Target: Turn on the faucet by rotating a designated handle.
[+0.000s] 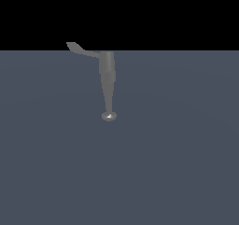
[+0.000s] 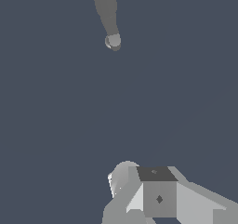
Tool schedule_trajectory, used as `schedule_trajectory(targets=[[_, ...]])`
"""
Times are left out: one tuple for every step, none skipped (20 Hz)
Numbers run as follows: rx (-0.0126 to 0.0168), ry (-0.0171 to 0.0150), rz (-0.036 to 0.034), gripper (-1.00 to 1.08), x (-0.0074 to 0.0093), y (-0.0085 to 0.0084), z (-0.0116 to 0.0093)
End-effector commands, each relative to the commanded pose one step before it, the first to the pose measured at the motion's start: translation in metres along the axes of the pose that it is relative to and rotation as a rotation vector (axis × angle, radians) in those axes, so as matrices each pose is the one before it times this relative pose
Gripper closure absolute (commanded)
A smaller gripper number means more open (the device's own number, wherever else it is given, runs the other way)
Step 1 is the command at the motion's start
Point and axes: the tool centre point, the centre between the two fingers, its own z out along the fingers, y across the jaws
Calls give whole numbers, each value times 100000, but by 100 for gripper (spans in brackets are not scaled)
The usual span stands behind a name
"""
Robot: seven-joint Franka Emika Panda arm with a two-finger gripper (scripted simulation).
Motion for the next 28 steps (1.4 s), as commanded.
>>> schedule_trajectory(targets=[[0,0,0,108,0,1,0],[28,6,-63,108,1,-43,-1],[118,23,-258,108,-2,-128,-4],[177,33,-386,108,-1,-206,-5],[244,44,-540,108,-4,-285,-6],[308,53,-692,108,-8,-362,-6],[356,59,-825,108,-16,-419,-6],[299,48,-727,108,-21,-357,-3],[221,36,-576,108,-23,-271,-1],[147,25,-427,108,-24,-186,0],[71,14,-257,108,-21,-99,1],[2,3,-69,108,-13,-12,1],[-46,-8,130,108,7,57,0],[-16,-11,238,108,39,50,-2],[47,-10,272,108,69,5,-4],[96,-11,332,108,99,-27,-6],[131,-14,425,108,131,-43,-7],[156,-20,545,108,163,-46,-8],[174,-26,668,108,194,-46,-9],[192,-32,781,108,224,-49,-9],[212,-39,890,108,253,-55,-8],[232,-45,986,108,280,-65,-6],[254,-53,1085,108,308,-79,-4],[273,-61,1182,108,336,-92,0],[289,-71,1295,108,365,-104,4],[303,-81,1411,108,396,-118,9],[316,-93,1527,108,425,-134,16],[327,-104,1640,108,454,-152,24]])
